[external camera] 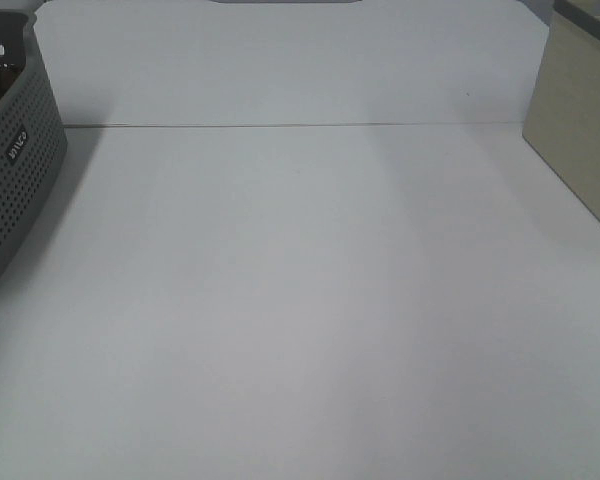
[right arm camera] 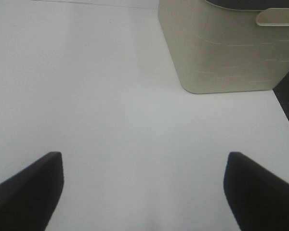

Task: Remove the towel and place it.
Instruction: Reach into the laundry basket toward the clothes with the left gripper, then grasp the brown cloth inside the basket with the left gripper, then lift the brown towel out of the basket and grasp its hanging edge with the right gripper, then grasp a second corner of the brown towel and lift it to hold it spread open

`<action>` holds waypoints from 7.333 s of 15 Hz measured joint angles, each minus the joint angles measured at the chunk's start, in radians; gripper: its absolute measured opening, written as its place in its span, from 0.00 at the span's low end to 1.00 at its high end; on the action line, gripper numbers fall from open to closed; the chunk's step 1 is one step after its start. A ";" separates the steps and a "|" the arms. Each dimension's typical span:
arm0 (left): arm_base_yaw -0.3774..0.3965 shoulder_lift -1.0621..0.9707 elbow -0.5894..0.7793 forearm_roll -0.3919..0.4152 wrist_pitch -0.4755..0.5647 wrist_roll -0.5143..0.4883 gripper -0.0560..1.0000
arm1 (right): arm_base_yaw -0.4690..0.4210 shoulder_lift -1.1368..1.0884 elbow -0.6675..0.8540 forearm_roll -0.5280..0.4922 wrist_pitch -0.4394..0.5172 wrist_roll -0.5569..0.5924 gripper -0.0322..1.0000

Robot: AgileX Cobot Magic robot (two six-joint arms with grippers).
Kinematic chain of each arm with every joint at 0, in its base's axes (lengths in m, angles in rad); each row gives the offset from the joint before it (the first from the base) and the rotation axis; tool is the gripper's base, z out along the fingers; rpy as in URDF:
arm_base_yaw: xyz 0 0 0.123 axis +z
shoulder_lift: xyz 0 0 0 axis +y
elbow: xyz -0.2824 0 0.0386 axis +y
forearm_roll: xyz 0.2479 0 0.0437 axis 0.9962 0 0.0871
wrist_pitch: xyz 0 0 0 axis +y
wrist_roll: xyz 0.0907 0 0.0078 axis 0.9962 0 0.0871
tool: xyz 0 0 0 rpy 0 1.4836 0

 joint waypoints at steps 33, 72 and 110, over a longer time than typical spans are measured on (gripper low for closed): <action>-0.258 -0.595 -0.047 0.028 0.062 -0.321 0.05 | 0.000 0.000 0.000 0.002 0.000 0.000 0.87; -0.967 -0.470 -0.174 -0.037 -0.082 -0.665 0.05 | 0.328 1.686 -0.474 1.592 -0.143 -1.773 0.85; -0.857 -0.466 -0.174 0.012 -0.200 -0.567 0.05 | 0.458 1.703 -1.519 0.012 0.150 -0.178 0.04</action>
